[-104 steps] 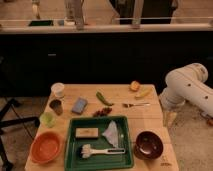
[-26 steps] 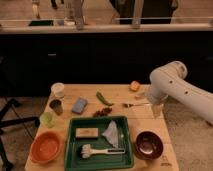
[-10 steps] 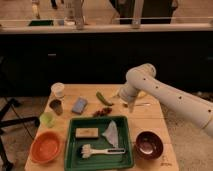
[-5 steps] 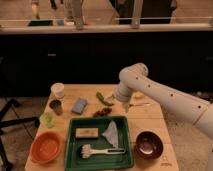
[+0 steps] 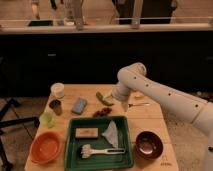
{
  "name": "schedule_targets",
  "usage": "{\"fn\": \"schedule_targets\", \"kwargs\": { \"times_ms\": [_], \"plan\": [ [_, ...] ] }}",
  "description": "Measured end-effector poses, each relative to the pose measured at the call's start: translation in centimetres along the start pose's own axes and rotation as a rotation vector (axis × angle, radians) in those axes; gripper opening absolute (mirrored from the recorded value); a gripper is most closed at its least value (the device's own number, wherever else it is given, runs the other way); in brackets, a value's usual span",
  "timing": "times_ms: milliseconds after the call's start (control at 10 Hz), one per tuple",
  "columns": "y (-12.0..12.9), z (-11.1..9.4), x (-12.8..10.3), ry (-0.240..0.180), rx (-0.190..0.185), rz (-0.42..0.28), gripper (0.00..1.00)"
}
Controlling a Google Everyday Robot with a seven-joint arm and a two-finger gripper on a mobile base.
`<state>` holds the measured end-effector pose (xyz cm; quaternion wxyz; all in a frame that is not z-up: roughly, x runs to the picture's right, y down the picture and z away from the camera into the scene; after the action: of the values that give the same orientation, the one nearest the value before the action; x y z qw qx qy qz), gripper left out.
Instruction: Place grapes in red bowl
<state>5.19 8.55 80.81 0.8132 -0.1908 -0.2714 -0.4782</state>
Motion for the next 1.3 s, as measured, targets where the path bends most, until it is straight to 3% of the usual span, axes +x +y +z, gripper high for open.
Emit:
{"fn": "schedule_targets", "kwargs": {
  "times_ms": [200,400,900,1300],
  "plan": [
    [-2.4,2.3,0.2,-0.04,-0.001,-0.069,0.8],
    [-3.1,3.7,0.7,-0.072,-0.006,-0.107,0.8],
    [-2.7,8.4,0.1,-0.14,-0.029,-0.091,0.8],
    [-3.1,9.9,-0.5,-0.171,-0.037,-0.094,0.8]
  ]
}}
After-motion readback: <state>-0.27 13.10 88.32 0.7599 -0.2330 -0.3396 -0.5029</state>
